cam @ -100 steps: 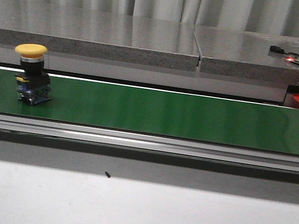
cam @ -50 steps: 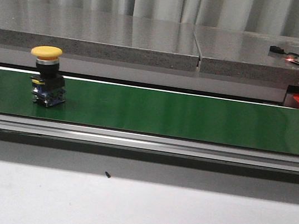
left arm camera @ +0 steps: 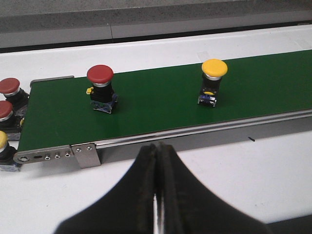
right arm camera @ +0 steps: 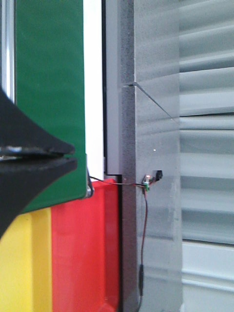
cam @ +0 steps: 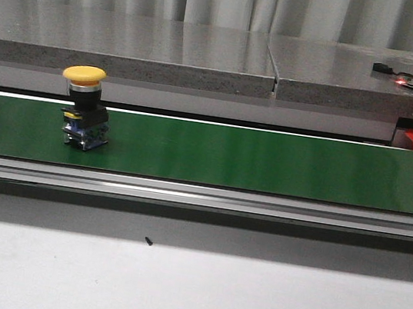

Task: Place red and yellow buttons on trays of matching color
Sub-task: 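Move the right gripper over the yellow button riding the belt, then lower the right gripper and grasp the yellow button on the belt, then lift the yellow button into the yellow tray and open the right gripper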

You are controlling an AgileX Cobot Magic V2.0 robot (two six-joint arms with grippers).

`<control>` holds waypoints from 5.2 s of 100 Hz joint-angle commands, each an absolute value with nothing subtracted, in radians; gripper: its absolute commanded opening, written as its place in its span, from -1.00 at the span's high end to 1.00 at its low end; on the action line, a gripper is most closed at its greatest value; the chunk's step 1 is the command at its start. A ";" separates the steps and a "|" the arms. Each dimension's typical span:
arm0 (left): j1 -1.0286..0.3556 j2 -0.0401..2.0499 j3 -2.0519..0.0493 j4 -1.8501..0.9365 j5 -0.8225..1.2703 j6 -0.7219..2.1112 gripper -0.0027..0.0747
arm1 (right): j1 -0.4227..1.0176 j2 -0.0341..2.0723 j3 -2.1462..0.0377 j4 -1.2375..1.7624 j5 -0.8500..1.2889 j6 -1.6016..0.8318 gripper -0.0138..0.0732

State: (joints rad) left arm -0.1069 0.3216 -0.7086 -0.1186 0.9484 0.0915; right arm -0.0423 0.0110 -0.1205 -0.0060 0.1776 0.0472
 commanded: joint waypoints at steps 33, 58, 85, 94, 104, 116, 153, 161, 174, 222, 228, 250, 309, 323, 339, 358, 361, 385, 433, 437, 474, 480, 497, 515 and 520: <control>-0.116 0.333 -0.732 -0.128 0.884 0.093 0.98 | -0.037 0.411 -0.424 0.099 0.299 0.032 0.84; -0.116 0.333 -0.732 -0.128 0.884 0.093 0.98 | 0.072 0.676 -0.620 0.099 0.388 -0.038 0.76; -0.116 0.333 -0.732 -0.128 0.884 0.093 0.98 | 0.215 0.939 -0.854 0.099 0.533 -0.038 -0.12; -0.116 0.333 -0.732 -0.128 0.884 0.093 0.98 | 0.257 1.022 -0.926 0.100 0.595 -0.038 -0.48; -0.116 0.333 -0.732 -0.128 0.884 0.093 0.98 | 0.305 1.112 -1.019 0.100 0.689 -0.039 -0.65; -0.116 0.333 -0.732 -0.128 0.884 0.093 0.98 | 0.360 1.232 -1.151 0.103 0.824 -0.073 -0.66; -0.116 0.333 -0.732 -0.128 0.884 0.093 0.98 | 0.472 1.530 -1.473 0.150 1.013 -0.225 -0.66; -0.116 0.333 -0.732 -0.128 0.884 0.093 0.98 | 0.496 1.584 -1.513 0.152 1.020 -0.243 -0.66; -0.116 0.333 -0.732 -0.128 0.884 0.093 0.98 | 0.534 1.658 -1.563 0.154 1.020 -0.274 -0.66; -0.116 0.333 -0.732 -0.128 0.884 0.093 0.98 | 0.569 1.831 -1.620 0.222 0.829 -0.279 -0.65; -0.116 0.333 -0.732 -0.128 0.884 0.093 0.98 | 0.569 1.838 -1.620 0.222 0.797 -0.279 -0.61; -0.116 0.333 -0.732 -0.128 0.884 0.093 0.98 | 0.569 1.848 -1.620 0.222 0.720 -0.279 0.00; -0.116 0.333 -0.732 -0.128 0.884 0.093 0.98 | 0.510 1.768 -1.620 0.220 0.823 -0.278 0.26; -0.116 0.333 -0.732 -0.128 0.884 0.093 0.98 | 0.458 1.722 -1.612 0.220 0.846 -0.268 0.26; -0.116 0.333 -0.732 -0.128 0.884 0.093 0.98 | 0.384 1.651 -1.532 0.220 0.832 -0.258 0.26; -0.116 0.333 -0.732 -0.128 0.884 0.093 0.98 | 0.262 1.551 -1.387 0.220 0.784 -0.243 0.26; -0.116 0.333 -0.732 -0.128 0.884 0.093 0.98 | 0.240 1.536 -1.366 0.220 0.779 -0.238 0.26; -0.116 0.333 -0.732 -0.128 0.884 0.093 0.98 | 0.040 1.419 -1.195 0.220 0.715 -0.231 0.26; -0.116 0.333 -0.732 -0.128 0.884 0.093 0.98 | -0.328 1.388 -1.047 0.220 0.613 -0.227 0.26; -0.116 0.333 -0.732 -0.128 0.884 0.093 0.98 | -0.352 1.388 -1.038 0.220 0.600 -0.222 0.26; -0.116 0.333 -0.732 -0.128 0.884 0.093 0.98 | -0.425 1.484 -1.013 0.227 0.511 -0.202 0.26; -0.116 0.333 -0.732 -0.128 0.884 0.093 0.98 | -0.425 1.514 -1.013 0.229 0.493 -0.202 0.26; -0.116 0.333 -0.732 -0.128 0.884 0.093 0.98 | -0.425 1.599 -1.013 0.250 0.462 -0.202 0.26; -0.116 0.333 -0.732 -0.128 0.884 0.093 0.98 | -0.425 1.632 -1.013 0.270 0.464 -0.202 0.06; -0.116 0.333 -0.732 -0.128 0.884 0.093 0.98 | -0.425 1.630 -1.013 0.270 0.460 -0.202 -0.13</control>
